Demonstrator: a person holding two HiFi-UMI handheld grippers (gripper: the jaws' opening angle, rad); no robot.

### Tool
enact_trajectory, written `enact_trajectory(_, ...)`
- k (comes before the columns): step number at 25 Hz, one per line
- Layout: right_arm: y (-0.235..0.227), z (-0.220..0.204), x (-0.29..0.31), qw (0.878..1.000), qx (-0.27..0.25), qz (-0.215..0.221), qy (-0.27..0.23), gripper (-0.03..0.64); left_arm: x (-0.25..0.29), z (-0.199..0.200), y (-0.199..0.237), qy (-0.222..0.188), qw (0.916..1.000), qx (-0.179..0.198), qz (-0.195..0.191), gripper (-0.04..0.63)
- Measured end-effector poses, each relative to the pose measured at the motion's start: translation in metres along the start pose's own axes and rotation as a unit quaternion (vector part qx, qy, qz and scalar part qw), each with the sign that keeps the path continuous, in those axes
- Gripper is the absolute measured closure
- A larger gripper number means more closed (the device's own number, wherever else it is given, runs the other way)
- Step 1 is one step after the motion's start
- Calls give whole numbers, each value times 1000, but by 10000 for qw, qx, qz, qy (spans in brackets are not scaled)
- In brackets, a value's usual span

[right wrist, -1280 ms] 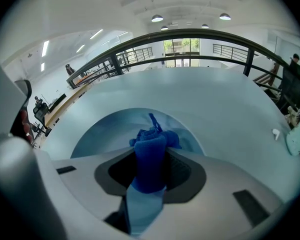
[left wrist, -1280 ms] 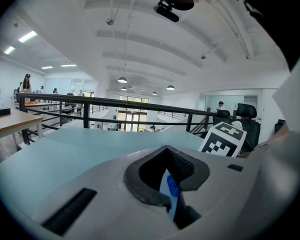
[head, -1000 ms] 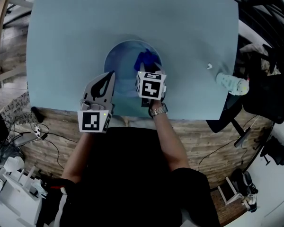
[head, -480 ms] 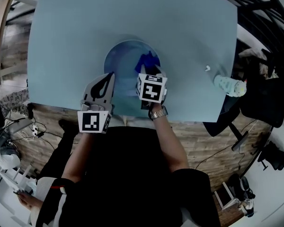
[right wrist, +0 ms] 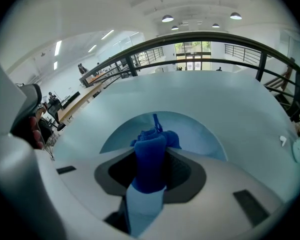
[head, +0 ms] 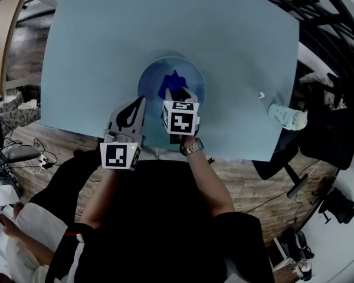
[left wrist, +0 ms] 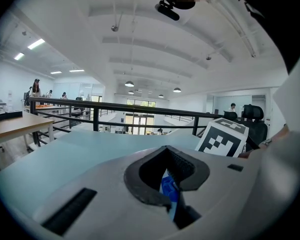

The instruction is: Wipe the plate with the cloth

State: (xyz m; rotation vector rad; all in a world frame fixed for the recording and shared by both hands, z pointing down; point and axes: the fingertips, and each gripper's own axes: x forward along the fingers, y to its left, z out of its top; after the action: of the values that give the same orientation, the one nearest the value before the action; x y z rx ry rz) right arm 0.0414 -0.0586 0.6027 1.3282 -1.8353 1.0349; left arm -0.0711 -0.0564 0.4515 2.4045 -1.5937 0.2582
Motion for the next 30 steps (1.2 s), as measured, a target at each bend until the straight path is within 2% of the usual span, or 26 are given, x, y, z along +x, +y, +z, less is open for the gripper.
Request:
enact_trajectory(8, 43, -8, 25, 9982, -323, 449, 234, 497, -12, 0, 18, -23, 9996, 26, 275, 594)
enact_trajectory(17, 63, -13, 40, 9965, -437, 531, 484, 497, -21, -5, 41, 55, 9988, -62, 490, 594)
enact_trajectory(30, 52, -14, 38, 9972, -392, 433, 469, 497, -12, -6, 30, 41, 9996, 22, 267, 595)
